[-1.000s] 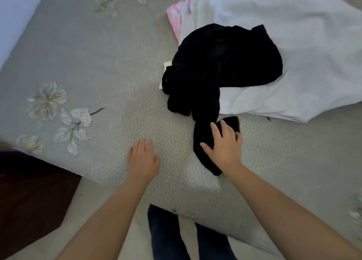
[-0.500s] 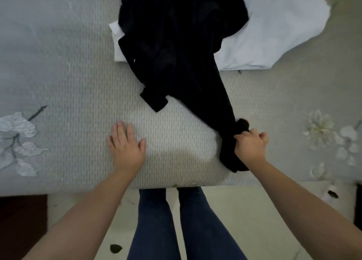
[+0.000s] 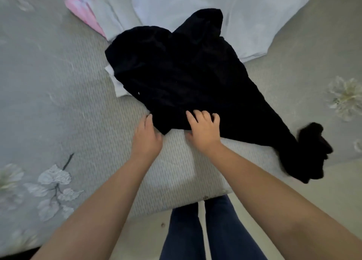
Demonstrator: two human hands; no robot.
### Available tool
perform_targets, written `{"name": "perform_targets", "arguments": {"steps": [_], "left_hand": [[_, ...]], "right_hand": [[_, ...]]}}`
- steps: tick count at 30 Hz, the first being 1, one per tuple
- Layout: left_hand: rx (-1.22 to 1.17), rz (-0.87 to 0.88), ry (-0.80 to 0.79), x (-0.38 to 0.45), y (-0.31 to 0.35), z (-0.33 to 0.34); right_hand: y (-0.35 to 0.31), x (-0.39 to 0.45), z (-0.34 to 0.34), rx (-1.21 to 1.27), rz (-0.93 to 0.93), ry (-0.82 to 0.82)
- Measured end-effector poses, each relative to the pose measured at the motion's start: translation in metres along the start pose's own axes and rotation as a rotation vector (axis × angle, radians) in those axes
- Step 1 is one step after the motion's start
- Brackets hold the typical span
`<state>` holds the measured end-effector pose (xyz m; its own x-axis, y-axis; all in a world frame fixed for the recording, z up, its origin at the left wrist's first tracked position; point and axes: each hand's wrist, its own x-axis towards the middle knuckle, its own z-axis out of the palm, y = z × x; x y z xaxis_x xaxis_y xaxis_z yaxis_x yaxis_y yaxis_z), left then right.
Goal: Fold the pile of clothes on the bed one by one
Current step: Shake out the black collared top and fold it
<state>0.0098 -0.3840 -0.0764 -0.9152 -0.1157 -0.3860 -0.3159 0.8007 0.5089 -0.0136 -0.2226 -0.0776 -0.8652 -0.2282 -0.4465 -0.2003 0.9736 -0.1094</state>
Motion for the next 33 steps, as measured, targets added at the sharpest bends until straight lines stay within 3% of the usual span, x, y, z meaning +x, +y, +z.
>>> {"name": "perform_targets", "arguments": {"steps": [3, 6, 9, 11, 14, 17, 20, 23, 25, 27, 30, 31, 33], "left_hand": [[0.073, -0.001, -0.046, -0.006, -0.020, -0.011], [0.134, 0.003, -0.076, -0.008, -0.031, -0.018], [0.152, 0.068, -0.013, -0.006, -0.025, -0.022], [0.254, 0.197, -0.028, -0.005, -0.021, -0.017], [0.426, 0.434, -0.238, -0.005, -0.008, 0.006], [0.548, 0.505, -0.435, -0.013, 0.009, 0.038], [0.542, 0.454, -0.475, -0.016, 0.020, 0.058], [0.496, 0.492, -0.334, -0.010, 0.030, 0.058], [0.261, 0.464, -0.252, -0.003, 0.045, 0.050], [-0.022, 0.223, -0.282, 0.010, 0.066, 0.037], [-0.454, -0.094, -0.456, 0.035, 0.088, 0.017], [-0.529, -0.141, -0.466, 0.042, 0.090, 0.011], [-0.485, -0.157, -0.414, 0.048, 0.088, 0.003]], "right_hand": [[-0.011, 0.018, 0.007, 0.037, 0.044, 0.007], [0.005, 0.010, 0.004, 0.184, -0.025, -0.023], [0.043, -0.028, -0.005, 0.255, -0.104, -0.173], [0.073, -0.064, -0.011, 0.388, -0.041, -0.344], [0.110, -0.105, -0.023, 0.594, 0.119, -0.587], [0.136, -0.124, -0.037, 0.873, 0.246, -0.647], [0.161, -0.117, -0.054, 1.216, 0.429, -0.351], [0.186, -0.091, -0.064, 1.457, 0.651, 0.065], [0.194, -0.070, -0.068, 1.553, 0.779, 0.261], [0.197, -0.051, -0.069, 1.663, 0.875, 0.397], [0.196, -0.037, -0.065, 1.884, 0.855, 0.426], [0.194, -0.036, -0.061, 1.835, 0.829, 0.368], [0.188, -0.040, -0.049, 1.468, 0.756, 0.245]]}}
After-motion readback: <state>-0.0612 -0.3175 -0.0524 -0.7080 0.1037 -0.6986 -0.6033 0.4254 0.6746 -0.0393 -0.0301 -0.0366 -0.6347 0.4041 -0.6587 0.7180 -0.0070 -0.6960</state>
